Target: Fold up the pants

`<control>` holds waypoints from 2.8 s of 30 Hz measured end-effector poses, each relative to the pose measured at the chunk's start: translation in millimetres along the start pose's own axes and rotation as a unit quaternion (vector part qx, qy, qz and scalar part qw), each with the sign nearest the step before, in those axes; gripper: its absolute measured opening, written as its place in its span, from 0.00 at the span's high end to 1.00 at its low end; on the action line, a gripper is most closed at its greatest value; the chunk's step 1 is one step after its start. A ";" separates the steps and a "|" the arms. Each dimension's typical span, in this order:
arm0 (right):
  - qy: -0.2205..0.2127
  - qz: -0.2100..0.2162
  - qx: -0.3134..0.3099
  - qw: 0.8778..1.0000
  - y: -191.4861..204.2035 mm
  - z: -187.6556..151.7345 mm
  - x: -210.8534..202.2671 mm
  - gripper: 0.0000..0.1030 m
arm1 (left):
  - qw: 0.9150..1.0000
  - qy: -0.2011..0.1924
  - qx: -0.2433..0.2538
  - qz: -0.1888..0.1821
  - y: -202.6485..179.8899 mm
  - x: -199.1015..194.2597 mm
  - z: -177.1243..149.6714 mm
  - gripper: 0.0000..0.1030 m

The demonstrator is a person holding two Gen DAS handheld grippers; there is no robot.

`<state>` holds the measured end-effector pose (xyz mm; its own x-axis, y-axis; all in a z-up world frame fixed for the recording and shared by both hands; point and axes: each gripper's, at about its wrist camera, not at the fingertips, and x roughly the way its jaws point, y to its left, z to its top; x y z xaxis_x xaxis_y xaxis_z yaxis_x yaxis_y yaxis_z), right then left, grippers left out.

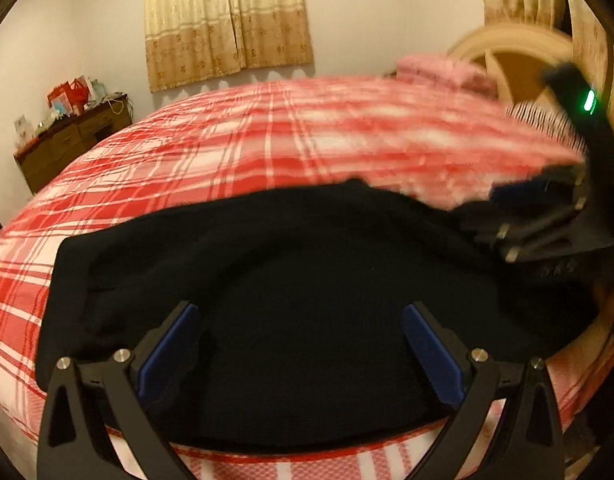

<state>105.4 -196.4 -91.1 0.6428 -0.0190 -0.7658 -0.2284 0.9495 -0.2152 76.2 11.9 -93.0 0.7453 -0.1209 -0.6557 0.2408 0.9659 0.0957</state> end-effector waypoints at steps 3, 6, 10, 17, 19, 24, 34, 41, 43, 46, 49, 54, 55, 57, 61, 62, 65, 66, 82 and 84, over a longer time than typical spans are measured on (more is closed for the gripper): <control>0.004 -0.019 0.069 0.997 -27.6 2.6 4.0 0.13 | 0.999 0.014 -0.028 -0.010 9.1 2.7 -9.2 0.00; 0.015 0.013 0.153 0.988 -59.4 -1.9 14.3 0.11 | 1.000 0.013 -0.015 0.000 11.9 -3.5 -16.2 0.00; 0.001 0.017 0.172 0.985 -62.5 -7.2 1.7 0.11 | 1.000 0.014 -0.025 -0.003 20.7 -7.2 -21.6 0.00; -0.087 0.046 0.202 0.974 -76.2 -42.7 -61.5 0.11 | 1.000 0.014 -0.024 -0.008 20.7 -6.0 -18.8 0.00; -0.035 -0.010 0.154 0.987 -61.6 -48.3 -43.5 0.11 | 1.000 0.011 -0.026 -0.006 24.1 -10.0 -17.7 0.00; -0.063 -0.070 0.089 0.991 -37.3 -46.3 -55.2 0.10 | 0.998 -0.055 -0.020 0.013 47.1 -45.2 -13.6 0.00; -0.141 0.133 0.118 0.974 56.0 -22.3 -69.3 0.12 | 0.987 -0.007 -0.107 0.119 126.4 -23.9 -19.0 0.00; -0.117 0.125 0.062 0.983 115.1 -37.6 -55.3 0.48 | 0.967 -0.043 -0.197 0.156 187.4 -52.7 -33.9 0.00; -0.153 0.151 0.083 0.973 110.7 -42.9 -74.1 0.48 | 0.963 -0.049 -0.214 0.154 195.9 -57.1 -35.2 0.00; -0.168 0.153 0.087 0.970 110.5 -49.5 -84.8 0.48 | 0.963 -0.059 -0.233 0.124 194.3 -55.6 -34.0 0.00; -0.113 0.183 0.105 0.971 111.8 -53.6 -61.9 0.48 | 0.966 -0.047 -0.236 0.091 186.8 -44.9 -33.5 0.00; -0.107 0.204 0.119 0.966 105.3 -56.4 -55.2 0.47 | 0.963 -0.017 -0.253 0.087 173.3 -16.8 -40.0 0.01; -0.108 0.206 0.119 0.965 103.9 -58.5 -54.3 0.46 | 0.964 -0.018 -0.246 0.096 168.2 -15.5 -38.6 0.01; -0.110 0.211 0.118 0.964 104.4 -57.9 -54.2 0.42 | 0.967 -0.014 -0.241 0.086 163.7 -13.6 -37.0 0.08; -0.111 0.208 0.108 0.966 110.6 -58.7 -52.7 0.38 | 0.965 -0.020 -0.254 0.059 166.7 -15.6 -36.6 0.36; -0.111 0.208 0.105 0.966 111.5 -58.8 -52.8 0.37 | 0.964 -0.022 -0.259 0.047 168.9 -16.9 -36.2 0.47; -0.111 0.208 0.104 0.966 110.6 -56.7 -53.5 0.35 | 0.959 -0.021 -0.281 0.021 176.7 -17.8 -33.8 0.64; -0.112 0.209 0.104 0.966 110.1 -56.8 -53.4 0.35 | 0.957 -0.021 -0.290 0.013 180.5 -18.6 -33.6 0.66; -0.153 0.206 0.194 0.947 72.5 -63.0 -67.4 0.35 | 0.980 -0.107 -0.163 -0.025 116.9 -67.8 15.5 0.87; -0.153 0.211 0.245 0.934 48.5 -66.4 -67.1 0.35 | 0.982 -0.128 -0.121 -0.061 92.4 -77.9 26.7 0.96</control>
<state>2.6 -169.9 -90.4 0.7675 0.4088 -0.4938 -0.1950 0.8827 0.4277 57.0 104.5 -13.1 0.8598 -0.2632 -0.4375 0.2070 0.9630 -0.1725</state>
